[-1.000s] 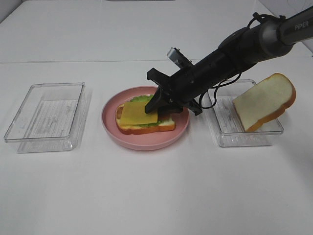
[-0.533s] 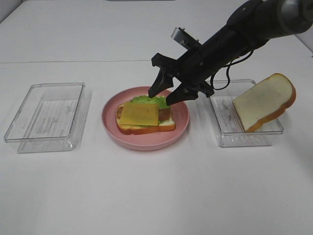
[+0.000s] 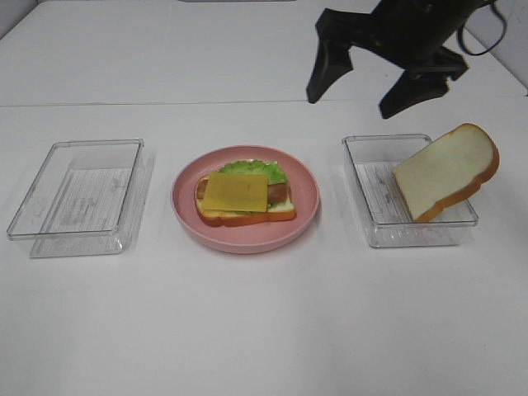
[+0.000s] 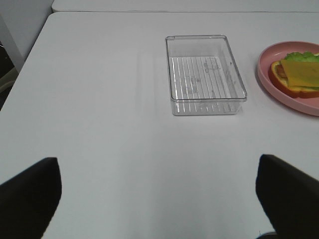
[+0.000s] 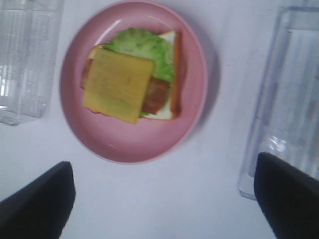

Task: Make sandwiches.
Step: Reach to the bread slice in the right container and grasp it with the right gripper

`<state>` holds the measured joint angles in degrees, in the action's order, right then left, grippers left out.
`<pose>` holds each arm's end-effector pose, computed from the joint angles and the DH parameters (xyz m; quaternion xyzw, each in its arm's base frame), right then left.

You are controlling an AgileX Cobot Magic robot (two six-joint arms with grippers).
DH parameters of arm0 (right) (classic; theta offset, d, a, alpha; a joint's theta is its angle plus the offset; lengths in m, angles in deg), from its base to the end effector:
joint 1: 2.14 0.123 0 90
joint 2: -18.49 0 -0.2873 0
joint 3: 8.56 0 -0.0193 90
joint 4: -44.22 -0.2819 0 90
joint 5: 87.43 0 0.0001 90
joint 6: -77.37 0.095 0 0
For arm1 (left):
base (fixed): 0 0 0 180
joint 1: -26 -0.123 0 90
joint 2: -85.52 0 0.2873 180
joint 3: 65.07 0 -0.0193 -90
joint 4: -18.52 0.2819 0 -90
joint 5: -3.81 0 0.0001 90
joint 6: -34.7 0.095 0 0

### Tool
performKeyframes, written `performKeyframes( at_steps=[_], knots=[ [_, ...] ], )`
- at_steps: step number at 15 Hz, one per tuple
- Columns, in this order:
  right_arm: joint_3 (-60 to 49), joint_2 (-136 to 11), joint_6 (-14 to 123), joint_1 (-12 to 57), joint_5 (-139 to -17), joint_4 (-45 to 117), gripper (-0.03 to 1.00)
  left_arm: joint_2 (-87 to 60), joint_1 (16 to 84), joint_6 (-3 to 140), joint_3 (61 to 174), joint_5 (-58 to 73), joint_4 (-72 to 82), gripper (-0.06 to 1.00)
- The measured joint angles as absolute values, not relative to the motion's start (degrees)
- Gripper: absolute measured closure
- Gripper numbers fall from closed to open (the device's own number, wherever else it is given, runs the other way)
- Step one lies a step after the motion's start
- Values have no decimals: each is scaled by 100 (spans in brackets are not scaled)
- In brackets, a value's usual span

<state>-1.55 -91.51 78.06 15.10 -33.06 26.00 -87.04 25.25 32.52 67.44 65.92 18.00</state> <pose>0.3888 0.1460 0.2645 -0.0748 0.9675 0.1727 0.1690 0.0193 -0.0005 0.2947 -0.0215 0.8525 -0.0110 0.5221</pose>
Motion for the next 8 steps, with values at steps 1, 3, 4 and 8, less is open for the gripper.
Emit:
performKeyframes(
  at_steps=[1,3,4,8],
  knots=[
    [-155,-9048,7869,1310,-3054,2754,3,-8704,2525,3252,6744,6592,1800,-4],
    [-155,-8996,7903,754,-2727,2869,3,-8704,2525,3258,6744,6592,1800,-4],
    [-155,-8996,7886,462,-2641,2880,3,-8704,2525,3258,6744,6592,1800,-4],
    [-155,-9151,7646,-610,-2641,2880,3,-8704,2525,3258,6744,6592,1800,-4]
  ],
)
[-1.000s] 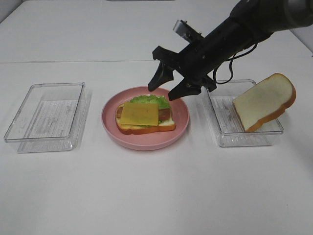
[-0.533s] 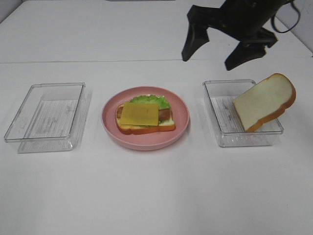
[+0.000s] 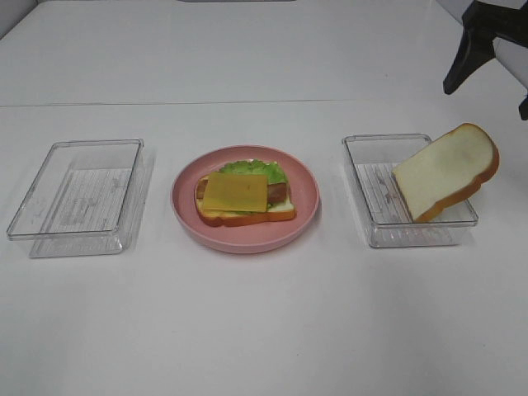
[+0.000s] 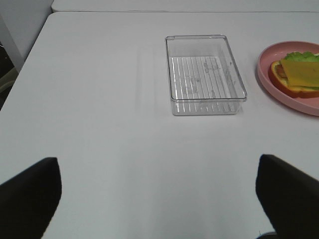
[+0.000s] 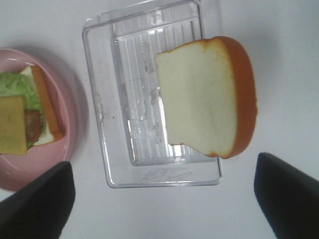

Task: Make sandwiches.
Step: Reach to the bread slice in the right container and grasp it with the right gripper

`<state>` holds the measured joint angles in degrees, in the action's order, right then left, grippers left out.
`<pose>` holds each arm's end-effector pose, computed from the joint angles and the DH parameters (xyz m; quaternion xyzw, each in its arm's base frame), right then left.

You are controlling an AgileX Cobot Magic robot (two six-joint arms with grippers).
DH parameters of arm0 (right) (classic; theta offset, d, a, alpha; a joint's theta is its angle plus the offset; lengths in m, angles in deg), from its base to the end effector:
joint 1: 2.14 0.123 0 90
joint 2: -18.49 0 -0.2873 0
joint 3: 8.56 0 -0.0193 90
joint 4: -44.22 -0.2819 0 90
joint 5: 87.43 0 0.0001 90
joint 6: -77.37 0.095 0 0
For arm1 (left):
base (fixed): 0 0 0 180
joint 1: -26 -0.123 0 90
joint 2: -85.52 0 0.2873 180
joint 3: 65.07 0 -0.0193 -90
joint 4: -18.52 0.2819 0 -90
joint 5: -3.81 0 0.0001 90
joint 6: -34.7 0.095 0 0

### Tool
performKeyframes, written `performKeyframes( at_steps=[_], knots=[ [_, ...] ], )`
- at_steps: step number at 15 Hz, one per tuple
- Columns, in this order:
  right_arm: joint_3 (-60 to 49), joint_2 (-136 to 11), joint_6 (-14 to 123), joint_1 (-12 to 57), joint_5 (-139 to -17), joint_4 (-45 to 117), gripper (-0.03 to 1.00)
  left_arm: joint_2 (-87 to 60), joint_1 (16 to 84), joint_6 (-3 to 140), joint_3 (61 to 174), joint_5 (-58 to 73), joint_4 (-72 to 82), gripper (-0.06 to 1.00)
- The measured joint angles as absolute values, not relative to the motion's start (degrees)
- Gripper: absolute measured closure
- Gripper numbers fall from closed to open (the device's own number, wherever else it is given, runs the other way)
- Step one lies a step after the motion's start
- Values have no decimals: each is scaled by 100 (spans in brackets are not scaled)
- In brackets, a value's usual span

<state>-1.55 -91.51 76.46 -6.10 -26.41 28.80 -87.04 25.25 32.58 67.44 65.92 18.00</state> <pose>0.4046 -0.0058 0.2600 0.0741 0.9797 0.1193 0.1430 0.0193 -0.0005 0.2947 -0.0211 0.8526 -0.0108 0.5221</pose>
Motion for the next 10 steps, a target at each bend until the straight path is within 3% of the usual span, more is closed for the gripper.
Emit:
performKeyframes(
  at_steps=[10],
  knots=[
    [-155,-10090,7520,-701,-3323,3190,3,-8704,2525,3258,6744,6592,1800,-4]
  ],
)
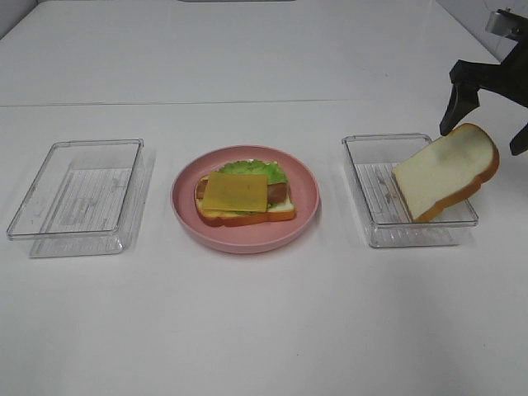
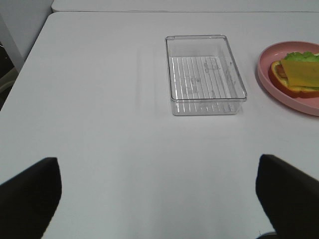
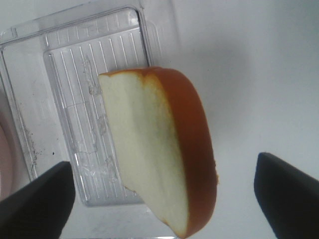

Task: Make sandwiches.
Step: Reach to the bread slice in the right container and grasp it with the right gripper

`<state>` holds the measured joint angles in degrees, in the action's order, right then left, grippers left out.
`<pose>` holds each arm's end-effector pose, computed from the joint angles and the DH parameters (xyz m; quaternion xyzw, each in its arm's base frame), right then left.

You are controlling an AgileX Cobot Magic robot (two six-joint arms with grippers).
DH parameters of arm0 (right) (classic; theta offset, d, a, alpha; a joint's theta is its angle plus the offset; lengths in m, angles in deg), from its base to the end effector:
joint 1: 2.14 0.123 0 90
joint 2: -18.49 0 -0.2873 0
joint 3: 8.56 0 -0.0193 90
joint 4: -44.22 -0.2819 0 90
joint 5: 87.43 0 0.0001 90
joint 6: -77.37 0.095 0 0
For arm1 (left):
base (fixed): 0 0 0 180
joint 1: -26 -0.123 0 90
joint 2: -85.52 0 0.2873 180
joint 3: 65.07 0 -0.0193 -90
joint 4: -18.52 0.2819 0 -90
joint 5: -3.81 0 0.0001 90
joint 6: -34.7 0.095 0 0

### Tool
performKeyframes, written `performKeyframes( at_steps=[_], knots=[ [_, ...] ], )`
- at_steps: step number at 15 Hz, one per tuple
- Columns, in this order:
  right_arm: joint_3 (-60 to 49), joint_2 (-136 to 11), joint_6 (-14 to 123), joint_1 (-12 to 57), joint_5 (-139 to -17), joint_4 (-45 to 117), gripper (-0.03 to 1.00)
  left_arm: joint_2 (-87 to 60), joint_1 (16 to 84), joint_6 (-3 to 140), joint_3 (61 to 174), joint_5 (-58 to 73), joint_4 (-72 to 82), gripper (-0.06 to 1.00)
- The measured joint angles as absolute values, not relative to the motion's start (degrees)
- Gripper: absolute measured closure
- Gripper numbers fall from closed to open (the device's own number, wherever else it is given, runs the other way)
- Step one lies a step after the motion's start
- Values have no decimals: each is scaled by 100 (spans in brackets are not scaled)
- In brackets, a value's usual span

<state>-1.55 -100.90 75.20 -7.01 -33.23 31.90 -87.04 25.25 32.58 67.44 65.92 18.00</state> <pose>0.4315 -0.0203 0.1931 0.0754 0.9859 0.0865 0.1217 0.0193 -0.0005 0.2947 -0.0211 0.8526 -0.0108 0.5221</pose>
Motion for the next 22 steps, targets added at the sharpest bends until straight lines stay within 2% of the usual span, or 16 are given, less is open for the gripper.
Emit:
performKeyframes(
  at_steps=[8,10,15,19,22],
  knots=[
    [-155,-10543,7537,-701,-3381,3127,3,-8704,2525,3270,6744,6592,1800,-4],
    [-155,-10606,7491,-701,-3289,2983,7,-8704,2525,3270,6744,6592,1800,-4],
    [-155,-10617,7451,-701,-3249,2817,33,-8704,2525,3270,6744,6592,1800,-4],
    [-155,-10617,7445,-701,-3128,2531,73,-8704,2525,3270,6744,6592,1800,-4],
    [-155,-10617,7371,-701,-3054,2508,73,-8704,2525,3270,6744,6592,1800,-4]
  ],
)
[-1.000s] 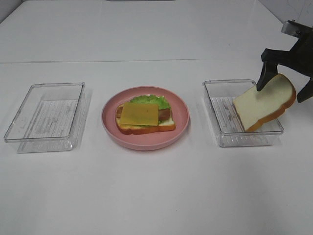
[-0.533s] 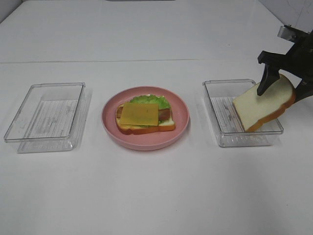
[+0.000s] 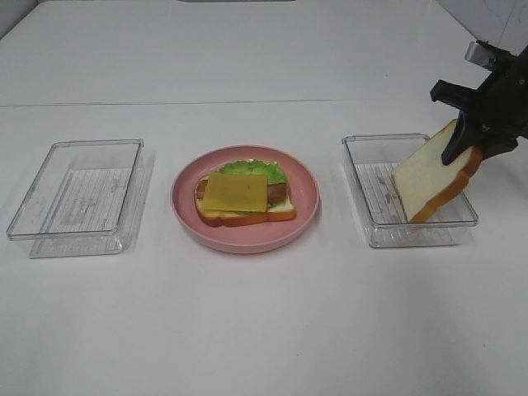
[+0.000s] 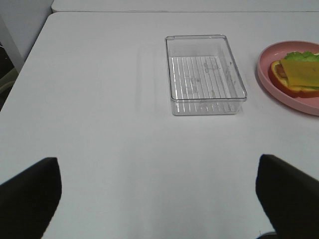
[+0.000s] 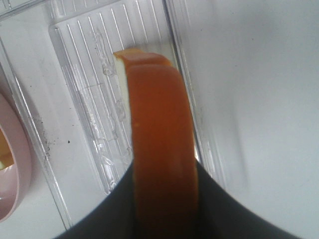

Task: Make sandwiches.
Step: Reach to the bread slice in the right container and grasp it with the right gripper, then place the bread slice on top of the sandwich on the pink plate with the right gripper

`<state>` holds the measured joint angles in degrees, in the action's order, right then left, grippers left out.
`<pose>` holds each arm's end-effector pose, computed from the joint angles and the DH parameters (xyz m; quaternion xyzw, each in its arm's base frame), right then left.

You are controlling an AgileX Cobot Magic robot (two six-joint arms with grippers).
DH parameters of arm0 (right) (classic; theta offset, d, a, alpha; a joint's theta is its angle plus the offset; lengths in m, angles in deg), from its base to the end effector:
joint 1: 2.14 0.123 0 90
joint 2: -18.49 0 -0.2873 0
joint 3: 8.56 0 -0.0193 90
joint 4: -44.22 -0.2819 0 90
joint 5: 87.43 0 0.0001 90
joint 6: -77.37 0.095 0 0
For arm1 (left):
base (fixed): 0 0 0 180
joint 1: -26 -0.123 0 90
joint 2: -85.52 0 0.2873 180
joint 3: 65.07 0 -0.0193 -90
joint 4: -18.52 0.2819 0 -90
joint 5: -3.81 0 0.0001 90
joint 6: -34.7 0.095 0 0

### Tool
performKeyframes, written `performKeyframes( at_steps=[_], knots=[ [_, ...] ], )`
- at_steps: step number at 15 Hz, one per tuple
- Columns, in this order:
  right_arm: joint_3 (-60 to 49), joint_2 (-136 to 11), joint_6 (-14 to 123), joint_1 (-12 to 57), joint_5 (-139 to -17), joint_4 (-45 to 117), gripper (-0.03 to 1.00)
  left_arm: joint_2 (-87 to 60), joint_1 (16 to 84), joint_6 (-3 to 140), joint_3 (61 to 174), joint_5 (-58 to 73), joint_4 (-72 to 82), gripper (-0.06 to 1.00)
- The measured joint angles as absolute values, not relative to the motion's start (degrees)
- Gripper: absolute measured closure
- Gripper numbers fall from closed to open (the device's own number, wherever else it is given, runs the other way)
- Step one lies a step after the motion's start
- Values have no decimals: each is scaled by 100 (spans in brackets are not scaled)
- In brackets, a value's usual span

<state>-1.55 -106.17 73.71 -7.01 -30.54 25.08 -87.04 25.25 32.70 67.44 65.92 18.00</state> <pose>0.4337 -0.0107 0.1549 0.0945 0.9840 0.1395 0.0575 0.0193 -0.0005 0.2947 -0.0202 0.8526 -0.0102 0.5221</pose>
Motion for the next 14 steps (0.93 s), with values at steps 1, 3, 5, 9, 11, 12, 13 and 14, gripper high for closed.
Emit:
performKeyframes(
  at_steps=[1,3,5,9,11,12,13,14],
  knots=[
    [-155,-10617,7359,-701,-2991,2474,73,-8704,2525,3270,6744,6592,1800,-4],
    [-155,-10383,7348,-701,-2745,2399,73,-8704,2525,3270,6744,6592,1800,-4],
    [-155,-9867,7348,-701,-2653,2336,73,-8704,2525,3270,6744,6592,1800,-4],
    [-167,-9191,6586,-701,-2458,967,73,-8704,2525,3270,6744,6592,1800,-4],
    [-459,-9185,5881,-678,-2424,-489,73,-8704,2525,3270,6744,6592,1800,-4],
    [-717,-9185,5554,-587,-2567,-1090,73,-8704,2525,3270,6744,6592,1800,-4],
    [-923,-9191,5319,-403,-2773,-1451,73,-8704,2525,3270,6744,6592,1800,-4],
    [-1049,-9248,5193,-111,-2997,-1646,73,-8704,2525,3270,6744,6592,1800,-4]
  ],
)
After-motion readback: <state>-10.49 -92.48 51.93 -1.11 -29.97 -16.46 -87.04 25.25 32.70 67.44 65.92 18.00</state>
